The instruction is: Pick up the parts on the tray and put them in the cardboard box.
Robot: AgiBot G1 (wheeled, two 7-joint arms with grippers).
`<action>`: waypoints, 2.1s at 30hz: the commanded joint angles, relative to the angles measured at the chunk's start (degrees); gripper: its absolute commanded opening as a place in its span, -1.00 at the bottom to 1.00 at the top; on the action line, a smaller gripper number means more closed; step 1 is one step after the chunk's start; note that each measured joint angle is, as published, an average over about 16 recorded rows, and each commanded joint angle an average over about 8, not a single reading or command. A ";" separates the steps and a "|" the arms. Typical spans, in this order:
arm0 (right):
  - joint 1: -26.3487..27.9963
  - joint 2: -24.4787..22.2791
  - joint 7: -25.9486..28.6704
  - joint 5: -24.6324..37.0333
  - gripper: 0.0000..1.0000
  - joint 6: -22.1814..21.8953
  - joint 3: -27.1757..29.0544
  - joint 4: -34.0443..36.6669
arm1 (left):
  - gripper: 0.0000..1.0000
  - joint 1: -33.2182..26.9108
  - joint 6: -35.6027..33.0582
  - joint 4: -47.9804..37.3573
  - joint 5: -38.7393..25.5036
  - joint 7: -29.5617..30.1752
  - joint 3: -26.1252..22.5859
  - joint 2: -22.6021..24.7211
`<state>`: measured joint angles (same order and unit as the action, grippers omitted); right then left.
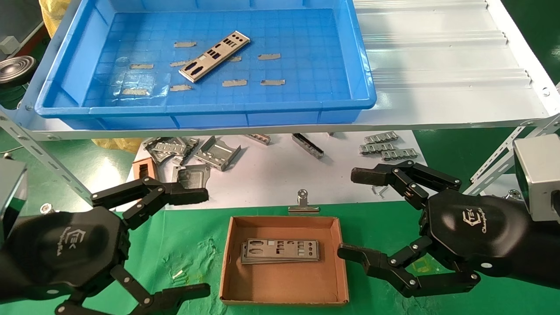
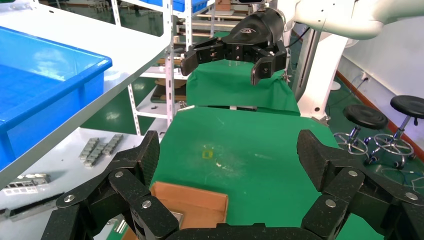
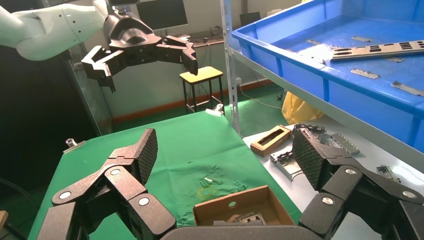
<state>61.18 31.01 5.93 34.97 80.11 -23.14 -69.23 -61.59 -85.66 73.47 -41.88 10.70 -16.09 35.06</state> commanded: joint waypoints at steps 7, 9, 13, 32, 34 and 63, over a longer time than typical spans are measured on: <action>0.00 0.00 0.00 0.00 1.00 0.00 0.00 0.00 | 1.00 0.00 0.00 0.00 0.00 0.00 0.00 0.00; 0.00 0.00 0.00 0.00 1.00 0.00 0.00 0.00 | 1.00 0.00 0.00 0.00 0.00 0.00 0.00 0.00; 0.00 0.00 0.00 0.00 1.00 0.00 0.00 0.00 | 1.00 0.00 0.00 0.00 0.00 0.00 0.00 0.00; 0.00 0.00 0.00 0.00 1.00 0.00 0.00 0.00 | 1.00 0.00 0.00 0.00 0.00 0.00 0.00 0.00; 0.00 0.00 0.00 0.00 1.00 0.00 0.00 0.00 | 1.00 0.00 0.00 0.00 0.00 0.00 0.00 0.00; 0.00 0.00 0.00 0.00 1.00 0.00 0.00 0.00 | 1.00 0.00 0.00 0.00 0.00 0.00 0.00 0.00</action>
<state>61.18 31.01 5.93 34.97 80.11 -23.15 -69.23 -61.59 -85.66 73.47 -41.88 10.70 -16.09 35.06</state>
